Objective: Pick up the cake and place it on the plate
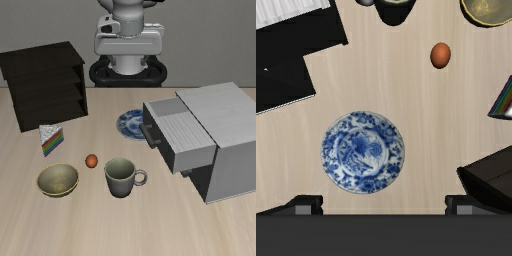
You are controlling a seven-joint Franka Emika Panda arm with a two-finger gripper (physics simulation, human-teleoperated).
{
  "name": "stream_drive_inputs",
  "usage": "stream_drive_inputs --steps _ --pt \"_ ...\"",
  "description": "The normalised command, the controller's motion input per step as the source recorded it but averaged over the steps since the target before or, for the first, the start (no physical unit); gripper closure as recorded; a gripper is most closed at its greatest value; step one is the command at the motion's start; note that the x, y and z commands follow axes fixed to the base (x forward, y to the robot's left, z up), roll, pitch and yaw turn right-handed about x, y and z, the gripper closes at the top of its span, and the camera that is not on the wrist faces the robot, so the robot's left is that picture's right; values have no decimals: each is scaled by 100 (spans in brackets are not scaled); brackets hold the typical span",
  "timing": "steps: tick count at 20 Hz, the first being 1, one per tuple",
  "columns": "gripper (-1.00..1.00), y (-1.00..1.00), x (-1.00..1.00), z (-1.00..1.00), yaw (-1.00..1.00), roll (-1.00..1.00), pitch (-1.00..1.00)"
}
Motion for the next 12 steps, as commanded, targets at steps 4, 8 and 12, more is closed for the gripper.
stream_drive_inputs --steps 4,8,12 --pt "-100 -100 0 0 0 0 0" --pt "-100 -100 0 0 0 0 0" --pt "-100 -100 0 0 0 0 0"
